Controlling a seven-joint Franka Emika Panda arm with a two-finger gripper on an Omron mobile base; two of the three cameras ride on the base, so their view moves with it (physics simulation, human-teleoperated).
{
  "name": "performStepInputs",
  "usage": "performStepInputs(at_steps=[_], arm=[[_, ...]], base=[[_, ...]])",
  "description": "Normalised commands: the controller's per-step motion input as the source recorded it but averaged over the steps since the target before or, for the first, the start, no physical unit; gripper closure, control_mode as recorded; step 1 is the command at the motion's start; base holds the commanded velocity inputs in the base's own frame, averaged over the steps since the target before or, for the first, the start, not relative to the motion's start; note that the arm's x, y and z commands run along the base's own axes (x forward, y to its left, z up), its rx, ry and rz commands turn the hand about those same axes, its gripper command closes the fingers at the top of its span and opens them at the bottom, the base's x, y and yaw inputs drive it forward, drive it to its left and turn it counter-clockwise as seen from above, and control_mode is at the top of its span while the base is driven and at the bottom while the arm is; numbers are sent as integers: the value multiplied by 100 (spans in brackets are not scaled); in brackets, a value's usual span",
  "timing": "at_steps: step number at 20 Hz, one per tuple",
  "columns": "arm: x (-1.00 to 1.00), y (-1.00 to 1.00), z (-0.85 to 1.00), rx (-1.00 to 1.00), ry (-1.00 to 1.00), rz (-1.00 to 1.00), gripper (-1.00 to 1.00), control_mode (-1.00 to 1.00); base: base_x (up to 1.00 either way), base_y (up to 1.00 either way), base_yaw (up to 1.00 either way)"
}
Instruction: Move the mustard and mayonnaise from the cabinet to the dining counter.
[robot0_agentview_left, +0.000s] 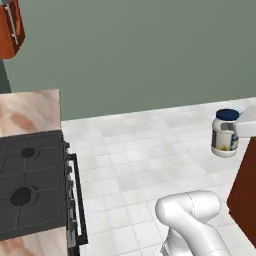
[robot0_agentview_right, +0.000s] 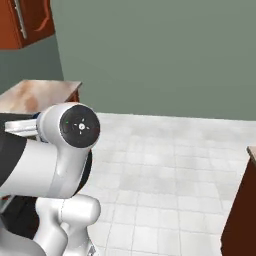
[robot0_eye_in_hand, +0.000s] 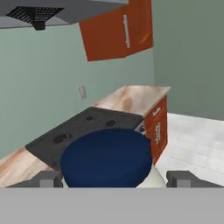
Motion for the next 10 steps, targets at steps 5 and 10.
performStepInputs(at_steps=[5,10], arm=[[0,0,0,0,0,0,100,100],[0,0,0,0,0,0,100,100]], base=[[2,0,-92],[15,1,-81]])
